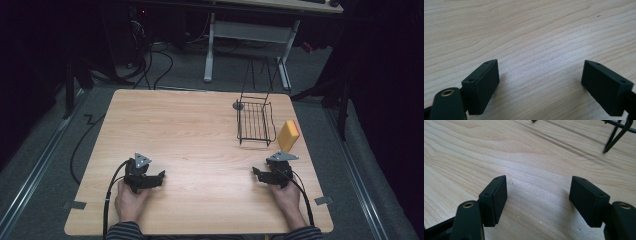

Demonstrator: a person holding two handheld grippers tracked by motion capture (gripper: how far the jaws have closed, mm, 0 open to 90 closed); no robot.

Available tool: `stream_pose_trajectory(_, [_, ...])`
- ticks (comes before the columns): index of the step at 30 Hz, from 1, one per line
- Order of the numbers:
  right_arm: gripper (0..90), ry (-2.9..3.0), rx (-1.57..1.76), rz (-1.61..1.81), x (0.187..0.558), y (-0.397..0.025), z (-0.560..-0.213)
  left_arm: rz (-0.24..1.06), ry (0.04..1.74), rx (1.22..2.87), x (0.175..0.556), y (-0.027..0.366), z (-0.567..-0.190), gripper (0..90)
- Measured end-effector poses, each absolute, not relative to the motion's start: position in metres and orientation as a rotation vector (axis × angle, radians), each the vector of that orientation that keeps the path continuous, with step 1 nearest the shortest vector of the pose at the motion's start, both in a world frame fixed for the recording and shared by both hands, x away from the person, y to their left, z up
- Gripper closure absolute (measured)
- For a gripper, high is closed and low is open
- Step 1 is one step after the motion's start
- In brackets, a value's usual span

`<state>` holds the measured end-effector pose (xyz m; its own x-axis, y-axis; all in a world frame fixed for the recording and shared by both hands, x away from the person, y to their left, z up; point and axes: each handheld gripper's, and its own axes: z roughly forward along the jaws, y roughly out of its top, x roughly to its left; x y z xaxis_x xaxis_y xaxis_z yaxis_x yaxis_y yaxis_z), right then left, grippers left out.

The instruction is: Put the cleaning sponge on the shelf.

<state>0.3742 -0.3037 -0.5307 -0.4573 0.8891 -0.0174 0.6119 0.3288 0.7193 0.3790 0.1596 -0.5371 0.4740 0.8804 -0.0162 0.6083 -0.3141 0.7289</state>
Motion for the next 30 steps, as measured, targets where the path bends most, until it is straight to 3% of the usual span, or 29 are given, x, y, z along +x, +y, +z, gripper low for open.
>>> stream_pose_trajectory(30, [26.9, 2.219, 1.305, 0.913, 0.3718, -0.306, -0.5303, 0.513, 1.233, 2.04, 0.3783, 0.1598, -0.537, 15.7])
